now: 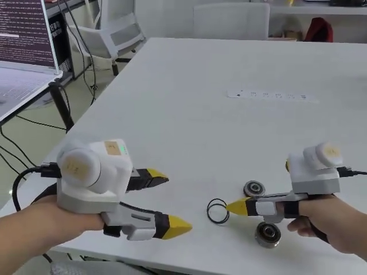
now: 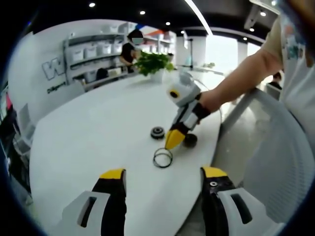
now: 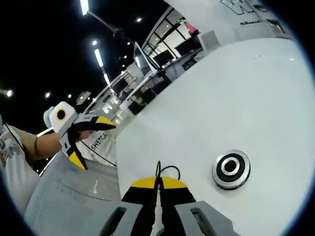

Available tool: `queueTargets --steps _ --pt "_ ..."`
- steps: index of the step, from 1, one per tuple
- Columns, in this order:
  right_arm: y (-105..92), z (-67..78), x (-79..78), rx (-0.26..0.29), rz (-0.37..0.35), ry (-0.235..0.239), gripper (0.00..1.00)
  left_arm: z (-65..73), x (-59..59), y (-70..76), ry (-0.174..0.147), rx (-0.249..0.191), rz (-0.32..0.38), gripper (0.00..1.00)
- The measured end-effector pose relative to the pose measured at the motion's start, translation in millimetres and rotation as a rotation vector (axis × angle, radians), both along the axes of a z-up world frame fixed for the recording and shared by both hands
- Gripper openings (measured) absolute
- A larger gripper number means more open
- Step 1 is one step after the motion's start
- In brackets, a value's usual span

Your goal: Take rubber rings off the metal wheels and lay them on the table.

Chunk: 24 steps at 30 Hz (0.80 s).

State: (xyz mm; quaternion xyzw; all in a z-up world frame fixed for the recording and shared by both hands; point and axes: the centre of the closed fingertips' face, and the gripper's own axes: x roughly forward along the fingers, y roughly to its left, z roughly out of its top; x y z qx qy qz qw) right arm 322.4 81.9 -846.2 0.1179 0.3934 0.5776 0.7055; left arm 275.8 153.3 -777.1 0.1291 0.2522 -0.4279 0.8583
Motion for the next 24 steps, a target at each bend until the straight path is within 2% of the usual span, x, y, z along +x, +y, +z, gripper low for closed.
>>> queueTargets --steps 15,24 --pt "-0.3 -8.7 1.7 -0.041 -0.015 -0.008 0.00 -0.6 -1.5 -0.4 0.004 0.007 0.000 0.62" --pt "0.1 -11.2 1.4 -0.064 -0.006 -0.032 0.07 -1.6 -2.7 -1.2 0.009 0.010 -0.001 0.61"
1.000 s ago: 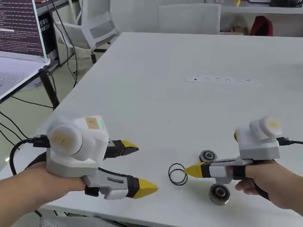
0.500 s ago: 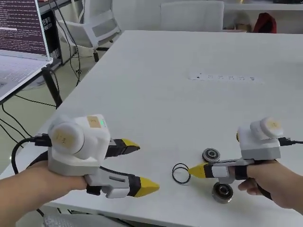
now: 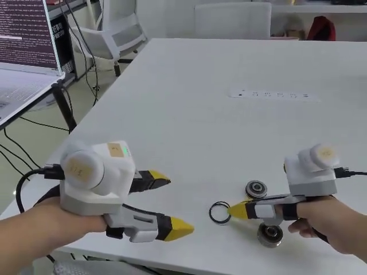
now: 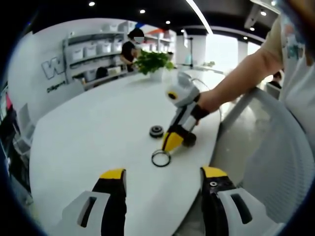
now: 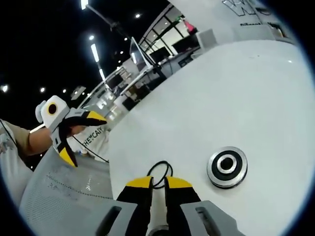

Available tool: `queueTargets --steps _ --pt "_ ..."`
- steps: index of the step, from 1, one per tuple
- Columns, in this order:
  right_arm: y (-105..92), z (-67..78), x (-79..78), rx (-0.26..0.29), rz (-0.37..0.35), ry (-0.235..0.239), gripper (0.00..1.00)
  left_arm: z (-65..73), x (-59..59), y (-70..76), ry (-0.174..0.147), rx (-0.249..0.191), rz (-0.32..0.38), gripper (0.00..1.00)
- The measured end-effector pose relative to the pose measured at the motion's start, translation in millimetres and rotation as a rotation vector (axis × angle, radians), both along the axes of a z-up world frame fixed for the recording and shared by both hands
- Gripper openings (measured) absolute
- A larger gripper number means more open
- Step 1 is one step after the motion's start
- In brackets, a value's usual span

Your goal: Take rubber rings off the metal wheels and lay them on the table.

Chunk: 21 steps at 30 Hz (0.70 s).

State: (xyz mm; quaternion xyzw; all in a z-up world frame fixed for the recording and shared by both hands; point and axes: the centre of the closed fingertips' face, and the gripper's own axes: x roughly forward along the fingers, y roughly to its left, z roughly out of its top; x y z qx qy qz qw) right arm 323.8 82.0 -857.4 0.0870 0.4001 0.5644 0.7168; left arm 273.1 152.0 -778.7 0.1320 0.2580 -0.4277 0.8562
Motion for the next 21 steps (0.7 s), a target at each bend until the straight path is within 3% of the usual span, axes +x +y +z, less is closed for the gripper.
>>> queueTargets --steps 16,21 --pt "3.1 3.9 -4.0 -0.027 0.046 -0.095 0.30 -2.4 -1.7 -0.9 0.008 0.003 -0.003 0.61" --pt "3.4 7.4 -6.6 -0.022 0.061 -0.104 0.33 -1.9 0.3 -0.9 0.006 0.002 -0.002 0.61"
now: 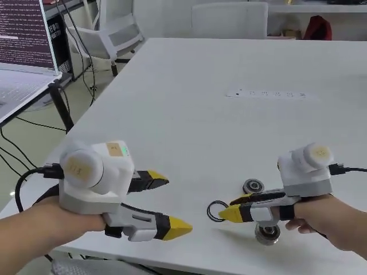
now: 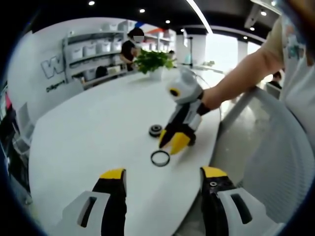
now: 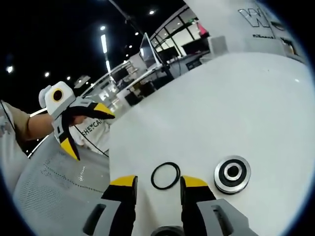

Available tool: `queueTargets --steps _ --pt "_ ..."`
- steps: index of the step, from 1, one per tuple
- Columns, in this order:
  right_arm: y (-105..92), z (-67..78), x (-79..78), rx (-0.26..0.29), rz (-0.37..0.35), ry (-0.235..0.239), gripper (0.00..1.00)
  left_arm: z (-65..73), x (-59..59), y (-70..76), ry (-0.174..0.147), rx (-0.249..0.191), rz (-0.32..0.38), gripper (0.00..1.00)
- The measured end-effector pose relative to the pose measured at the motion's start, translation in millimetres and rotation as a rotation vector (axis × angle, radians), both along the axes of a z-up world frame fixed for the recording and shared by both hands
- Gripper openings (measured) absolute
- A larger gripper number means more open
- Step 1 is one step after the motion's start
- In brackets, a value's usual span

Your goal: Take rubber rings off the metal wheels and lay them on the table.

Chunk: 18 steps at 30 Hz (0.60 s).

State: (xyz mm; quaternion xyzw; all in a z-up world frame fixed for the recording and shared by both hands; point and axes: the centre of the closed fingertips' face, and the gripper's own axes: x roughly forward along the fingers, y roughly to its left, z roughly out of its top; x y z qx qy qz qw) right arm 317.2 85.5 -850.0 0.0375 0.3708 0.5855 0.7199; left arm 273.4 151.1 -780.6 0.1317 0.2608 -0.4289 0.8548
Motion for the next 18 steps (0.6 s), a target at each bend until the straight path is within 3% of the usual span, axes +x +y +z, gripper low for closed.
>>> queueTargets --steps 18 --pt "-14.9 41.4 12.4 0.097 -0.046 -0.041 0.35 2.7 22.0 -9.9 -0.006 -0.002 -0.015 0.61"
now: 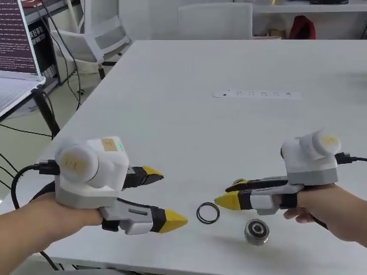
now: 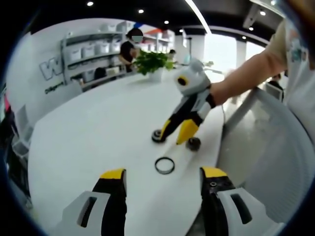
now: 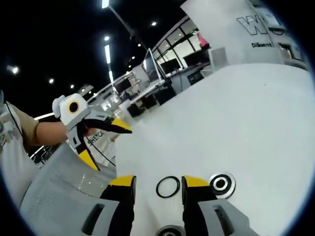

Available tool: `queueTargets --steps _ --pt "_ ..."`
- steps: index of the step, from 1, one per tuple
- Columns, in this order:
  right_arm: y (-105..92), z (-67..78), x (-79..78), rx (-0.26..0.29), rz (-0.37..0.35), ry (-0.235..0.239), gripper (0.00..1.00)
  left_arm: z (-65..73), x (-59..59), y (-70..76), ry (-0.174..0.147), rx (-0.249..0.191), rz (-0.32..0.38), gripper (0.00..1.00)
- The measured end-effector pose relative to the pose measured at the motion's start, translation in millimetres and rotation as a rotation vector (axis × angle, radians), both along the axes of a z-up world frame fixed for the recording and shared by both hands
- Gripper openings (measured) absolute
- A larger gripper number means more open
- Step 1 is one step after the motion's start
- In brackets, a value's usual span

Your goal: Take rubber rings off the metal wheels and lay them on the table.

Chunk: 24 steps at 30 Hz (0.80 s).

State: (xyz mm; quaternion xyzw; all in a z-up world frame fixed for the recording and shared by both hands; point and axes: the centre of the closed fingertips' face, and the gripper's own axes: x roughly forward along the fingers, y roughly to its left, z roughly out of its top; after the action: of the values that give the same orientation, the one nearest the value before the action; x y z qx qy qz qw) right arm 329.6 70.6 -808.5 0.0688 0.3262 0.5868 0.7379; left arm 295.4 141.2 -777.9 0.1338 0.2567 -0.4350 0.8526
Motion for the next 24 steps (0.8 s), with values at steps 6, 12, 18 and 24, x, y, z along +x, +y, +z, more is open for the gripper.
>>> queueTargets --steps 6,12,18,24 --pt "-10.2 7.5 2.5 0.015 -0.029 -0.008 0.36 -0.2 8.2 -8.9 -0.001 -0.001 -0.015 0.61" --pt "-22.7 12.9 5.5 0.020 -0.055 -0.019 0.36 0.2 17.3 -17.7 -0.004 -0.002 -0.028 0.61" --pt "-35.8 16.9 12.7 0.026 -0.086 -0.032 0.36 1.0 25.8 -25.2 -0.006 -0.003 -0.036 0.61" --pt "-46.6 16.7 18.8 0.022 -0.104 -0.038 0.36 0.3 35.2 -32.7 -0.008 -0.003 -0.040 0.60"
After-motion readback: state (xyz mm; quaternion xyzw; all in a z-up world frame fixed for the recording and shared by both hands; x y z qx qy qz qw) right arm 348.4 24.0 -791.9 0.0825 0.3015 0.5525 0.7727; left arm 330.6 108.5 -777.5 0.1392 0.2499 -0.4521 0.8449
